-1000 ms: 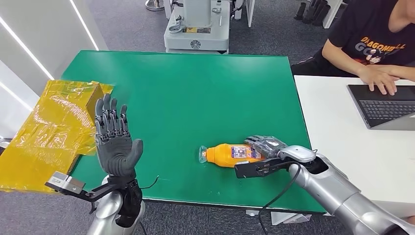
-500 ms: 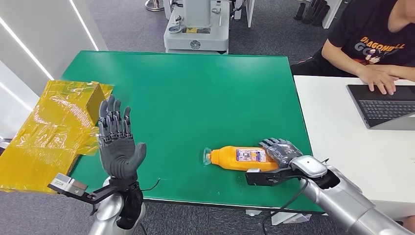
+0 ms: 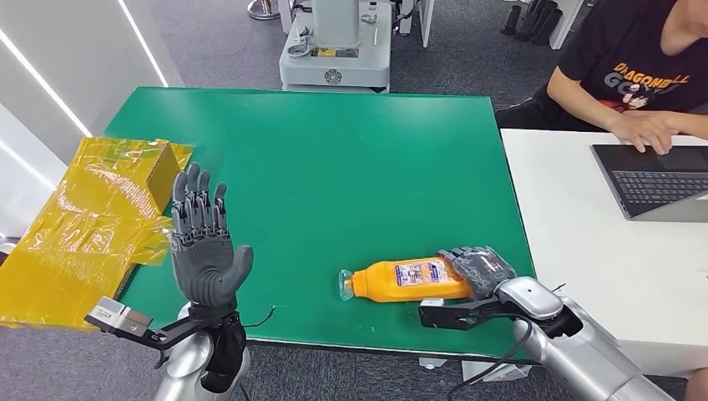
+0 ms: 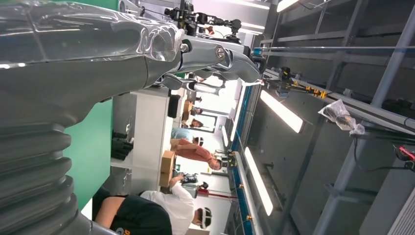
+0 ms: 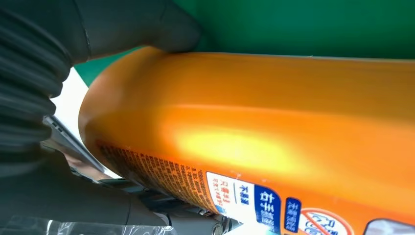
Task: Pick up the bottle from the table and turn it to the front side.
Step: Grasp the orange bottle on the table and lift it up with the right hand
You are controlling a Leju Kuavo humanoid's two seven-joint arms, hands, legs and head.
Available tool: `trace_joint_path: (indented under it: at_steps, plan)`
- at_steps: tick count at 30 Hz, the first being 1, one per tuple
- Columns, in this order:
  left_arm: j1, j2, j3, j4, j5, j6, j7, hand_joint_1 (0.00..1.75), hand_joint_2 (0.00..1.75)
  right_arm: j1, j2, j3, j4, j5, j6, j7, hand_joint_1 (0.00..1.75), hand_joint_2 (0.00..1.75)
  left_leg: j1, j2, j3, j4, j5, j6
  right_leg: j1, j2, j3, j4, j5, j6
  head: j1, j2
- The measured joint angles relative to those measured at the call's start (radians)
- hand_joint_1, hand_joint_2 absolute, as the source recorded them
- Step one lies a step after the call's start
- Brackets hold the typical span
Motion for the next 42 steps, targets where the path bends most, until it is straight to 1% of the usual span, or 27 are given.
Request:
trace_joint_path:
  at_steps: [6, 10, 15, 19, 21, 23, 27, 29, 33, 37, 39, 42]
  plan:
    - [0.006, -0.004, 0.001, 0.0, -0.001, -0.001, 0.0, 0.0, 1.75, 0.02, 0.026, -0.025, 0.003, 0.004, -0.042, -0.029, 1.75, 1.75, 0.0, 0.0, 0.0, 0.0, 0.0, 0.0, 0.0, 0.0, 0.0, 0.0, 0.0, 0.0, 0.0, 0.0]
    - [0.011, -0.004, 0.002, 0.0, -0.005, 0.002, 0.0, 0.0, 1.75, 0.05, 0.06, -0.054, 0.012, -0.002, -0.109, -0.056, 1.75, 1.75, 0.0, 0.0, -0.001, 0.0, 0.0, 0.0, 0.0, 0.0, 0.0, 0.0, 0.0, 0.0, 0.0, 0.0]
    - [0.018, -0.01, 0.005, -0.002, -0.015, 0.016, 0.0, 0.0, 1.75, 0.096, 0.134, -0.128, 0.011, -0.026, -0.255, -0.056, 1.75, 1.75, 0.0, 0.0, -0.001, 0.0, 0.0, 0.0, 0.0, 0.0, 0.0, 0.0, 0.0, 0.0, 0.0, 0.0]
    - [0.032, -0.017, 0.006, -0.013, -0.025, 0.032, 0.0, 0.0, 1.75, 0.144, 0.209, -0.228, -0.022, -0.075, -0.405, -0.061, 1.75, 1.75, 0.0, 0.0, -0.001, 0.0, 0.0, 0.0, 0.0, 0.0, -0.001, 0.0, 0.0, 0.0, 0.0, 0.0]
    - [0.036, -0.019, 0.006, -0.017, -0.027, 0.036, 0.0, 0.0, 1.75, 0.167, 0.239, -0.273, -0.047, -0.086, -0.461, -0.067, 1.75, 1.75, 0.0, 0.0, -0.001, 0.0, 0.0, 0.0, 0.0, 0.0, -0.001, 0.0, 0.0, 0.0, 0.0, 0.0]
    - [0.038, -0.021, 0.006, -0.02, -0.027, 0.038, 0.0, 0.0, 1.75, 0.192, 0.264, -0.311, -0.076, -0.095, -0.514, -0.087, 1.75, 1.75, 0.0, 0.0, -0.001, 0.0, 0.0, 0.0, 0.0, -0.001, -0.001, 0.0, 0.0, 0.0, 0.0, 0.0]
    - [0.038, -0.022, 0.006, -0.021, -0.026, 0.04, 0.001, 0.0, 1.75, 0.237, 0.3, -0.371, -0.126, -0.129, -0.616, -0.154, 1.75, 1.75, 0.0, 0.0, -0.001, 0.0, 0.0, 0.0, 0.0, -0.001, -0.001, 0.0, 0.0, 0.0, 0.0, 0.0]
    - [0.037, -0.022, 0.005, -0.02, -0.015, 0.029, 0.023, 0.0, 1.75, 0.254, 0.311, -0.387, -0.142, -0.141, -0.652, -0.186, 1.75, 1.75, 0.0, 0.0, -0.001, 0.0, 0.0, 0.0, 0.0, 0.0, -0.001, 0.0, 0.0, 0.0, 0.0, 0.0]
    - [0.021, -0.016, -0.005, -0.002, 0.049, -0.071, 0.115, 0.0, 1.75, 0.274, 0.325, -0.39, -0.163, -0.161, -0.683, -0.25, 1.75, 1.75, 0.0, 0.0, -0.001, 0.0, 0.0, 0.0, 0.0, 0.0, -0.001, 0.0, 0.0, 0.0, 0.0, 0.0]
    - [0.004, -0.009, -0.017, 0.023, 0.095, -0.174, 0.154, 0.0, 1.75, 0.281, 0.334, -0.381, -0.174, -0.163, -0.678, -0.279, 1.75, 1.75, 0.0, 0.0, -0.001, 0.0, 0.0, 0.0, 0.0, 0.0, -0.001, 0.0, 0.0, 0.0, 0.0, 0.0]
    - [-0.008, -0.004, -0.024, 0.035, 0.098, -0.205, 0.169, 0.0, 1.75, 0.282, 0.338, -0.371, -0.177, -0.16, -0.665, -0.287, 1.75, 1.75, 0.0, 0.0, -0.001, 0.0, 0.0, 0.0, 0.0, 0.0, -0.001, 0.0, 0.0, 0.0, 0.0, 0.0]
    - [-0.034, 0.002, -0.034, 0.051, 0.085, -0.218, 0.187, 0.0, 1.75, 0.278, 0.349, -0.351, -0.177, -0.161, -0.634, -0.306, 1.75, 1.75, 0.0, 0.0, -0.001, 0.0, 0.0, 0.0, 0.0, 0.0, -0.001, 0.001, 0.0, 0.0, 0.0, 0.0]
